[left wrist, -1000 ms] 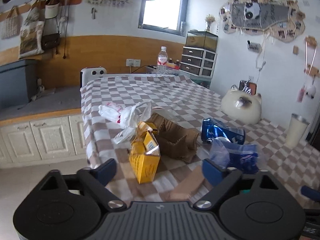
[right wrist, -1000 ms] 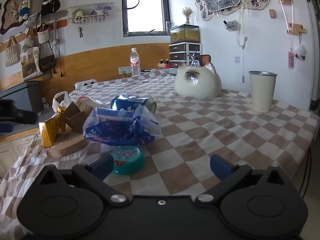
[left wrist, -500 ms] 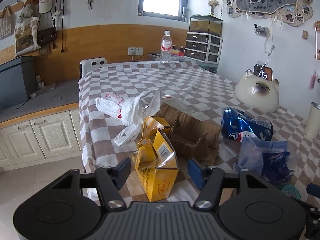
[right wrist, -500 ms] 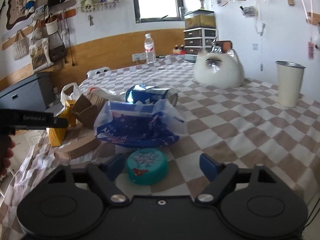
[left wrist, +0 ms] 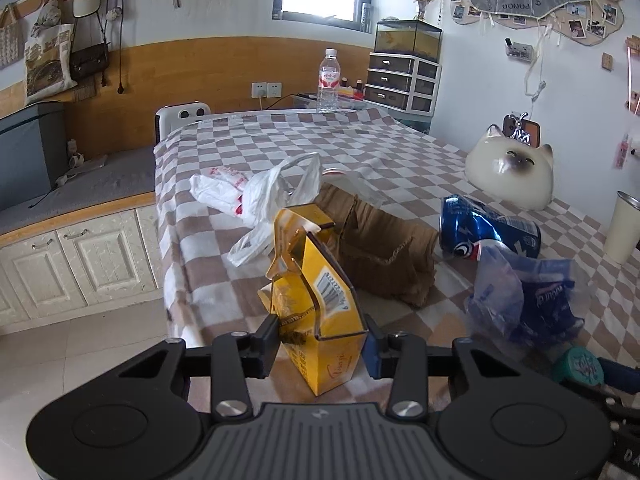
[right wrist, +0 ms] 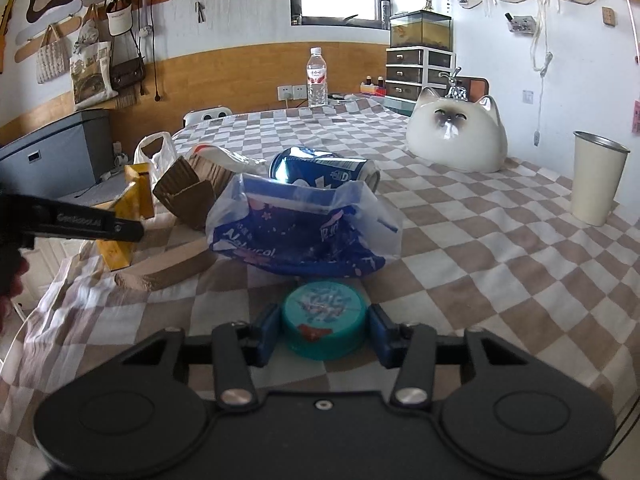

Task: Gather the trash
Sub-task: 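Grasp the yellow box with the left tool while the right tool grasps the teal tape roll, then lift the yellow box and teal tape roll off the table with both tools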

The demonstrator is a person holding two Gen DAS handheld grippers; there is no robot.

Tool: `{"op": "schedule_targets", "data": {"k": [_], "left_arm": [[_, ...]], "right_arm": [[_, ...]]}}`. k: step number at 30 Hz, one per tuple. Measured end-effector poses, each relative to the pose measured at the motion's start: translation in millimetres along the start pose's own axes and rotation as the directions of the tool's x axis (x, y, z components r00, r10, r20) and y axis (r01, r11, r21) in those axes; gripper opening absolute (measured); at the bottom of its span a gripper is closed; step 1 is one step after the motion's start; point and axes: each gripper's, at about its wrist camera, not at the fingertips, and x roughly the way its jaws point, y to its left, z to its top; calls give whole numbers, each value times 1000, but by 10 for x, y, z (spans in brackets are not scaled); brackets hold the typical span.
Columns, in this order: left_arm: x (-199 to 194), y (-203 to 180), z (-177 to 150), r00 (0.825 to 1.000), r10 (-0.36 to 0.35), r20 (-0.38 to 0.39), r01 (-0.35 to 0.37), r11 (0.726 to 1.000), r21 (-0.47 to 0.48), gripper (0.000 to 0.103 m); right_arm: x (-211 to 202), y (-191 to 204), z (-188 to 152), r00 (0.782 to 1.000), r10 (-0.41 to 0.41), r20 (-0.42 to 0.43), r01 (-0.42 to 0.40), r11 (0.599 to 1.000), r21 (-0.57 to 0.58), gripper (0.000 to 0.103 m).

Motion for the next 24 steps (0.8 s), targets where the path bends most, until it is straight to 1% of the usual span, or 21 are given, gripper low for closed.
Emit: {"op": "schedule_targets", "data": {"k": [6,12,15,20,24], "left_arm": [[-264,52,-164,1000,-9,29,9,1000,-7,42],[-605,105,-297,997,-24,69,25,999,-22,40],[-735,112,-376,996,-21,81,22,1000,-15,40],[-888,85,-568,997,-13,81,13,1000,-1,40],[-862,82,-671,998,-17,57,16,1000,4,41]], "right_arm": [[-112,19,-21,1000,6,5,-6,999,37,48],[-295,117,-36,999,10,31,-11,999,34,48],[-394,191,-60,999,13,41,-14,1000,26,48],[-522,273,-138,999,19,45,-19,1000,16,48],[-586,298,-212,999,25,39,-25,1000,13,48]]}}
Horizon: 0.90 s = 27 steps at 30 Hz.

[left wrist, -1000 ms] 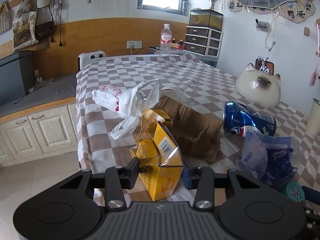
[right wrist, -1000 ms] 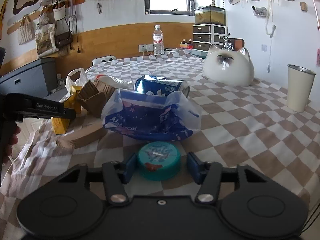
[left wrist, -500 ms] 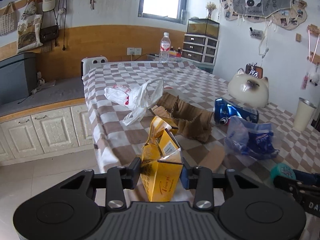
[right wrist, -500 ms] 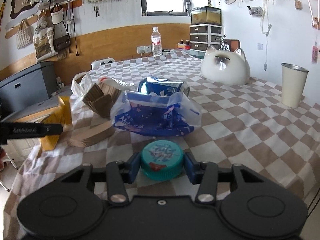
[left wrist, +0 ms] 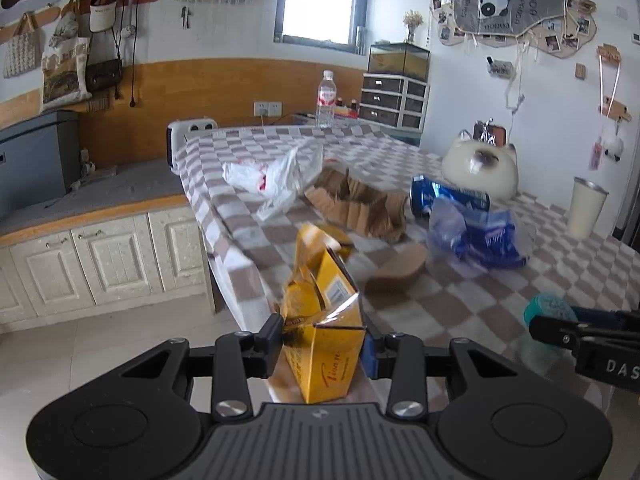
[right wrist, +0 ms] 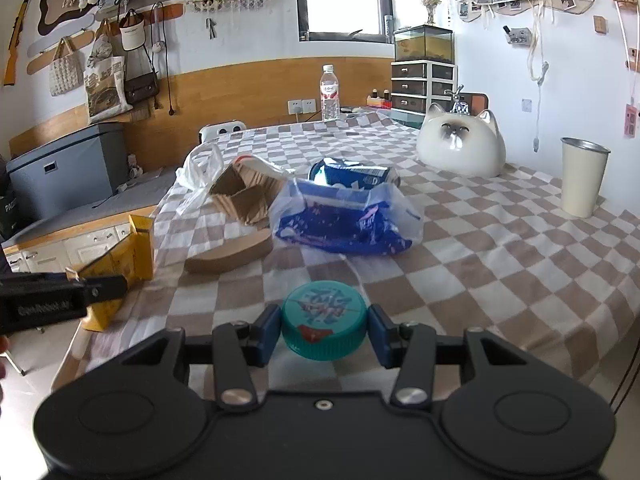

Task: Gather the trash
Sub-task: 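Lift the yellow box and teal tape roll off the table with both tools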

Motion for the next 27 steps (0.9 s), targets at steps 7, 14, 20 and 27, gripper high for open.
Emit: {"op": "schedule_targets", "data": {"k": [7,14,20,27], "left_arm": [[77,23,82,999,-17,-42,14,997,-70,64],[169,16,300,992,-45,-122,30,993,-117,82],[301,181,397,987,-47,-152,10,973,-232,70],[354,231,281,980,-30,-198,-13,977,-215,37]], "right_arm": [[-73,-28,-5,1000,11,8,-11,1000,0,48],[-74,-144,-30,1000,8,7,-8,1000,29,48],[-67,-198,-49,1000,21,2,-21,999,41,48],[-66,-221,-37,1000,22,3,-22,999,43,48]]}}
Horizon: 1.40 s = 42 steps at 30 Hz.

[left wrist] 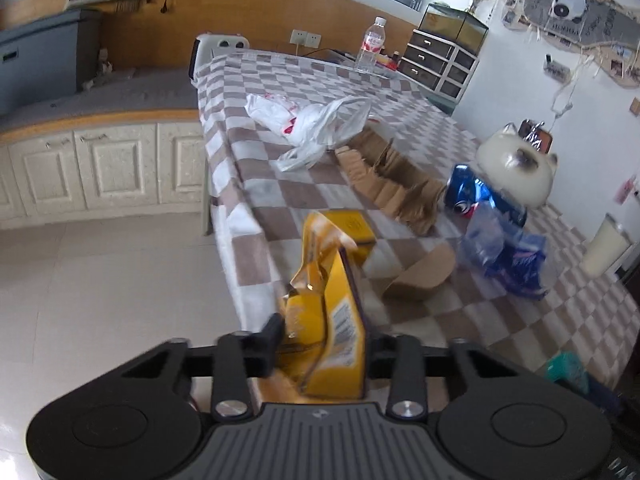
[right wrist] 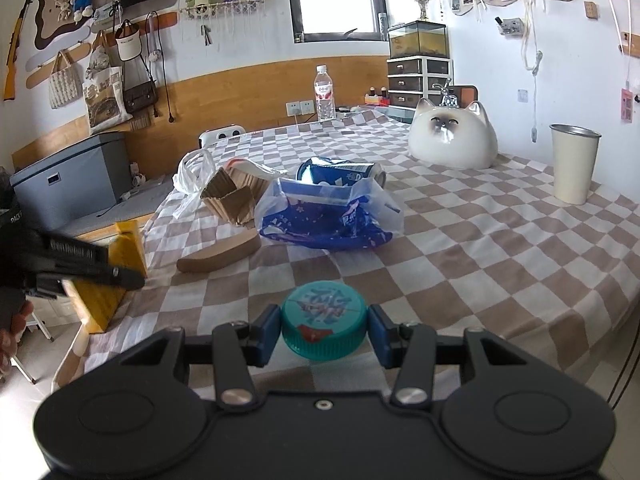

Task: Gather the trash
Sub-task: 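Lift the yellow box and teal tape roll off the table with both tools, then carry the yellow box and teal tape roll in both tools over the wastebasket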

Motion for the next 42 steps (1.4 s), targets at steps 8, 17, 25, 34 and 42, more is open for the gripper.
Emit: {"op": "schedule_targets", "data": {"k": [8,17,25,34,42], "left_arm": [[-266,-7,-143,996,-17,88,13,999,38,36],[-777,41,-403,976,29,218,-53,993,106,36],[-1186,313,-612,954,105,282,-132,988,77,36],[-1507,735,-810,935,183,303,-192,981,0,36],[-1611,1179,-986,927,254,276,-242,967,-76,36]], "right_arm": [[-28,35,10,1000,-4,4,4,1000,-3,48],[-148,334,70,998,44,34,-42,998,-35,48],[-250,758,67,993,111,40,-108,991,-83,48],[-361,1305,-19,981,190,28,-183,971,-156,48],[-293,1799,-166,969,245,-17,-244,947,-209,48]]}}
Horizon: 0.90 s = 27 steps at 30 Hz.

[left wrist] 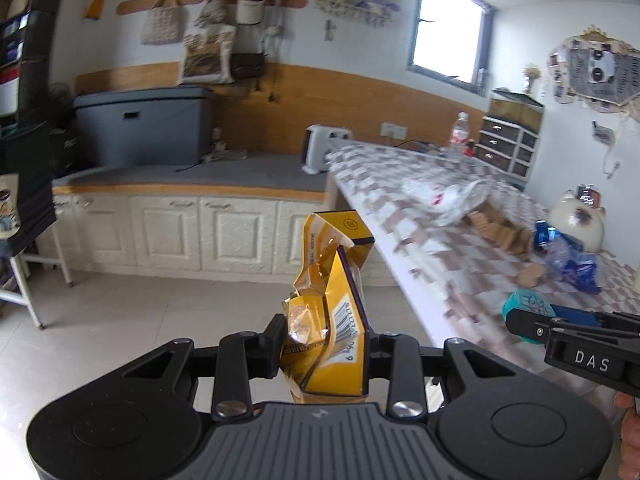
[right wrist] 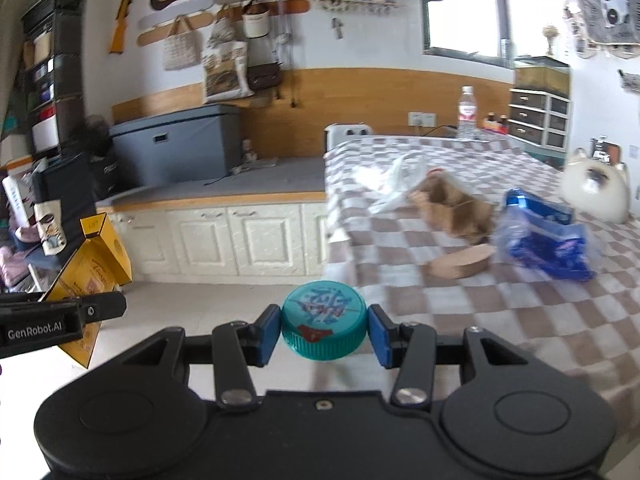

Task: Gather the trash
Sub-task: 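Carry the yellow box and teal tape roll in both tools over the wastebasket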

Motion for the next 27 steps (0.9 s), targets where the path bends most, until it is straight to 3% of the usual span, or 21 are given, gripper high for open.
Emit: {"op": "schedule_targets", "data": {"k": [15,27], "left_arm": [[575,660,-463,983,63,-174,-81,992,-97,36],[1503,912,-1018,931,45,-363,-104,984,-144,36]], "right_arm": [[769,562,-406,980,116,-164,-120,993,-16,48],[1738,667,-1059,923,139,-359,-139,990,25,48]]}}
